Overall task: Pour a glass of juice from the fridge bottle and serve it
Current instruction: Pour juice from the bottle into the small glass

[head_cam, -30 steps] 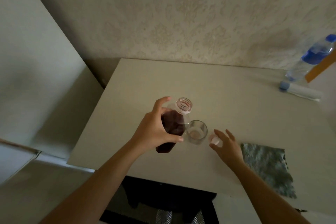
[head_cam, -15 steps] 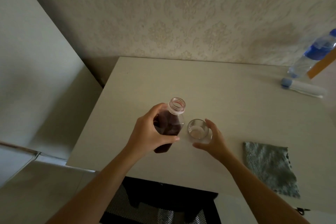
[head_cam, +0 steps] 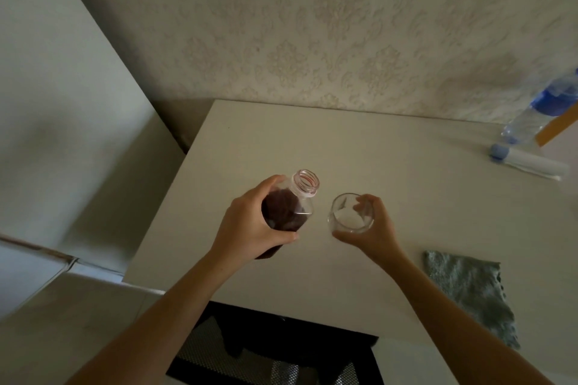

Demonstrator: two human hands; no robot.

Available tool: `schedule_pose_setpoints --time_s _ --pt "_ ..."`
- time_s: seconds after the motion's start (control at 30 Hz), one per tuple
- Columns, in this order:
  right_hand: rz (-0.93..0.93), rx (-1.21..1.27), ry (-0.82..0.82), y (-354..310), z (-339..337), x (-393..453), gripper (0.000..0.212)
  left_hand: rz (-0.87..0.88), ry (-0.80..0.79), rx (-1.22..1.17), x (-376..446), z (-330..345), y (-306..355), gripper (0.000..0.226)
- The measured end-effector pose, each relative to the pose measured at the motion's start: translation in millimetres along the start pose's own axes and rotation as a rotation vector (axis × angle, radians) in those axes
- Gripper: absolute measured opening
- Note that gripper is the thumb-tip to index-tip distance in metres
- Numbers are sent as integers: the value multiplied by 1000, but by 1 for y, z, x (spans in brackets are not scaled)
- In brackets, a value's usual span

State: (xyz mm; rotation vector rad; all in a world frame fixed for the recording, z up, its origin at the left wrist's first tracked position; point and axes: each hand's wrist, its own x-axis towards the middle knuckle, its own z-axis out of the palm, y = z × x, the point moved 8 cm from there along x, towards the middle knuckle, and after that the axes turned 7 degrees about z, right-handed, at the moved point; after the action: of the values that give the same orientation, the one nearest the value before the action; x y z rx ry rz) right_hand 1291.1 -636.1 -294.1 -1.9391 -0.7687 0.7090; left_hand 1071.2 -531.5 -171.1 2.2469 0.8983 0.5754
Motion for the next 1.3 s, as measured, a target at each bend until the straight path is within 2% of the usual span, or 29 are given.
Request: schedule_pose_setpoints --time_s 0.2,0.43,0.77,1.3 --pt "-128 2 -22 -88 -38 -22 84 75 -1 108 13 -32 41 101" --pt "-271 -134 -7 -152 -68 -50 91 195 -29 308 27 -62 90 94" --pt "-301 -187 35 -179 -85 -60 93 318 -50 502 32 -70 123 92" --pt "-297 -182 25 -177 -87 -63 93 402 -56 580 36 -70 132 91"
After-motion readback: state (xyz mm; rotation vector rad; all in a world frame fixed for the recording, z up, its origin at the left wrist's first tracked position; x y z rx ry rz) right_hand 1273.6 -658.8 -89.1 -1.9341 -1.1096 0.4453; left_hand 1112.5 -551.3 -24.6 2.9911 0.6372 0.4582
